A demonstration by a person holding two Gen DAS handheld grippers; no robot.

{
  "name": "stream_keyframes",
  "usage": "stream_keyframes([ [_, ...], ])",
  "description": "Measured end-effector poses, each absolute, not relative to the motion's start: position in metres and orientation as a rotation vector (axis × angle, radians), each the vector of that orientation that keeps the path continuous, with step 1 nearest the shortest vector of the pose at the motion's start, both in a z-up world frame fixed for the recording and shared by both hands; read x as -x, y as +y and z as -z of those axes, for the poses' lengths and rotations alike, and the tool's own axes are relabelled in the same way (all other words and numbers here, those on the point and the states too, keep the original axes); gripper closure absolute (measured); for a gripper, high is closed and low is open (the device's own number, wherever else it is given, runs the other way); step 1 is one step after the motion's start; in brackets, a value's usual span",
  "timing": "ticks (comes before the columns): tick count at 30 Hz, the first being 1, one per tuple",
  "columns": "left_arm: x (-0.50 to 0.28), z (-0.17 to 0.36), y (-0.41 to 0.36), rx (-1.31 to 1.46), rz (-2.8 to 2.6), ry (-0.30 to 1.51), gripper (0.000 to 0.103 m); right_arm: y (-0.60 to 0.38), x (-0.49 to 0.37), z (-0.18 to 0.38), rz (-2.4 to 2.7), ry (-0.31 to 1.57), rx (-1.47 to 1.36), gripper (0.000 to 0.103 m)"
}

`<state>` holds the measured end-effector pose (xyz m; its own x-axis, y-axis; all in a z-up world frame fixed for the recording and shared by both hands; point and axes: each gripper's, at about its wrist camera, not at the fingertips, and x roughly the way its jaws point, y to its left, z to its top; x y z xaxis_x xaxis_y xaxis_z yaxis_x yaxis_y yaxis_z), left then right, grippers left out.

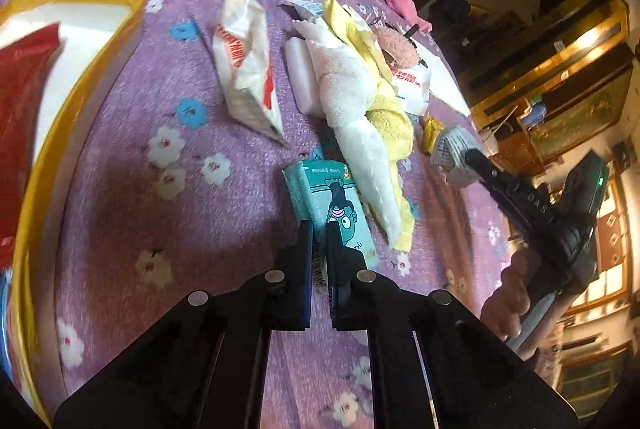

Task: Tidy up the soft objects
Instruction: 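Grasp the teal tissue pack with left tool while right grasps small green-white packet, then lower both held packs into the yellow-rimmed box and open both tools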

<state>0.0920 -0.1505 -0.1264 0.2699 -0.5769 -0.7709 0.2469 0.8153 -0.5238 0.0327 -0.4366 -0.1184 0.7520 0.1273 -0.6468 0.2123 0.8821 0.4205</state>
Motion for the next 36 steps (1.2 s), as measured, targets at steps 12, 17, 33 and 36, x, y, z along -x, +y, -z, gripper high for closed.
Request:
stream_keyframes([
  [12,-0.058,0.083,-0.102,0.339,0.564,1.071,0.098,-0.371,0.014,0.095,-0.172,0.653,-0.62,0.088],
  [17,-0.05,0.056,-0.048,0.356,0.486,0.989,0.098,-0.316,0.012,0.091,-0.33,0.695,-0.612,0.088],
  [33,-0.094,0.062,0.083,0.493,0.274,0.913,0.098,-0.17,-0.063,0.065,-0.465,0.747,-0.442,0.088],
  [36,-0.102,0.072,0.087,0.475,0.247,0.932,0.098,-0.154,-0.086,0.07,-0.421,0.761,-0.415,0.088],
])
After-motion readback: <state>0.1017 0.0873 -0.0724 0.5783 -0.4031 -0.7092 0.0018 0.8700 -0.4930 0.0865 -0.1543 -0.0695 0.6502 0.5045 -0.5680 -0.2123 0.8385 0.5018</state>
